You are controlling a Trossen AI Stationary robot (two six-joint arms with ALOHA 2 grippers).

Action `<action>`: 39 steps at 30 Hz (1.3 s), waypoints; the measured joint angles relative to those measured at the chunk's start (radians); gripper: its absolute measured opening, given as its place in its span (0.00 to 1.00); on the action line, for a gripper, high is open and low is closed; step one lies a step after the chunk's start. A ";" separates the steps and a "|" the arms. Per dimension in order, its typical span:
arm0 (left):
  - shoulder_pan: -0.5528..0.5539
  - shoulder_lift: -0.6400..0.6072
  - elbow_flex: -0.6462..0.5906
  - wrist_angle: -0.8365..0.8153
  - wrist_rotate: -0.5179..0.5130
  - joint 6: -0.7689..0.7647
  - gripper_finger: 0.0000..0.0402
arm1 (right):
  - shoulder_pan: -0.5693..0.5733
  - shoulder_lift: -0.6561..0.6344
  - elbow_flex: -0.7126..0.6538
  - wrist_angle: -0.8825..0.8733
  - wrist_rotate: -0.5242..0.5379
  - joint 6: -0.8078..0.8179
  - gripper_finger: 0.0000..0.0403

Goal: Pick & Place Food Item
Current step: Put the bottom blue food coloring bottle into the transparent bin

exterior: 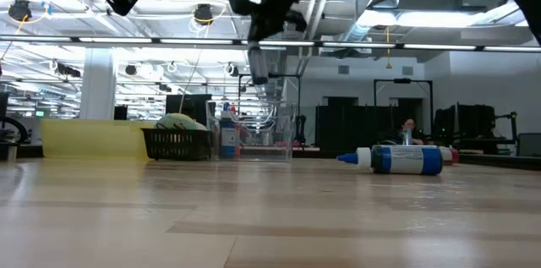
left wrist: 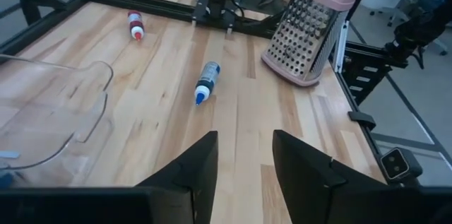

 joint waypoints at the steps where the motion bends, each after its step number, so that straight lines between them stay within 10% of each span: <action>1: 0.000 0.000 0.000 0.000 -0.003 -0.009 0.33 | -0.013 0.000 -0.022 0.027 -0.003 0.009 0.05; 26: 0.000 0.000 0.000 0.001 -0.167 -0.046 0.33 | -0.123 0.000 -0.559 0.796 -0.058 0.097 0.05; 39: 0.000 0.000 0.000 0.002 -0.229 -0.078 0.33 | -0.123 0.002 -0.621 0.829 -0.043 0.011 0.05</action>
